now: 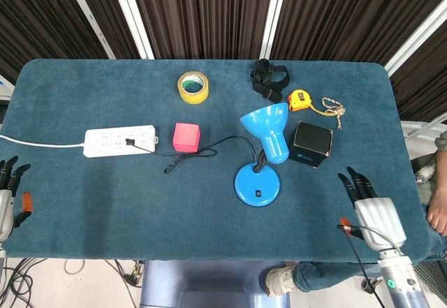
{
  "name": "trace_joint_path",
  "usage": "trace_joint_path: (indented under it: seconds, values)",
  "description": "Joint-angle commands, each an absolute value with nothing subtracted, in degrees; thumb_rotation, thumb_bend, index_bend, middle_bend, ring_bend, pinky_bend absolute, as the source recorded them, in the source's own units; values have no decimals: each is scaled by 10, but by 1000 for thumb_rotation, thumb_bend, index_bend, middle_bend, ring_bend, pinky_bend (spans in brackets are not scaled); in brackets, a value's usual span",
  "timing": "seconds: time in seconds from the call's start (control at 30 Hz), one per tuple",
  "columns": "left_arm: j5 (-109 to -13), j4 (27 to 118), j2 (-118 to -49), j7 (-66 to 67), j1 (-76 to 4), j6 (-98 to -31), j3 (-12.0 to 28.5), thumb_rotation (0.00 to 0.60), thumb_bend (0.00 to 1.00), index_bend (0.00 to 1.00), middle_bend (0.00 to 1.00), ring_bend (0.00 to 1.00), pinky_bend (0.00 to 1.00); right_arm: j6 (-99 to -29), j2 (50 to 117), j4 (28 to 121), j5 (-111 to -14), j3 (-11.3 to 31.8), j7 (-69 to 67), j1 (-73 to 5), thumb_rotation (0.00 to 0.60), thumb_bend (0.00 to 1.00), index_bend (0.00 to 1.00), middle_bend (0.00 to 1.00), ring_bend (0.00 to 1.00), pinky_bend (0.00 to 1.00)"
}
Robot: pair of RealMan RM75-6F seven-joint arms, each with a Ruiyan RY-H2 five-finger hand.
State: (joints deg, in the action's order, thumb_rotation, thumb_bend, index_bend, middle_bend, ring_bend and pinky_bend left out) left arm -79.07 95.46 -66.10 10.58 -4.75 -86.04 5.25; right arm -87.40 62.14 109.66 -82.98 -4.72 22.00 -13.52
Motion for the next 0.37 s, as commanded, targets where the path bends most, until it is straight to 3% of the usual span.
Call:
trace_joint_path:
  seconds: [0.03, 0.37]
  values:
    - [-792, 954, -661, 107, -47, -861, 52, 600, 627, 173, 29, 0, 18, -951, 640, 1006, -893, -68, 142, -78, 600, 287, 83, 21, 103, 1000]
    - [-795, 953, -661, 110, -47, -862, 51, 600, 627, 173, 29, 0, 14, -955, 656, 944, -900, -50, 136, -60, 600, 288, 83, 12, 88, 1000]
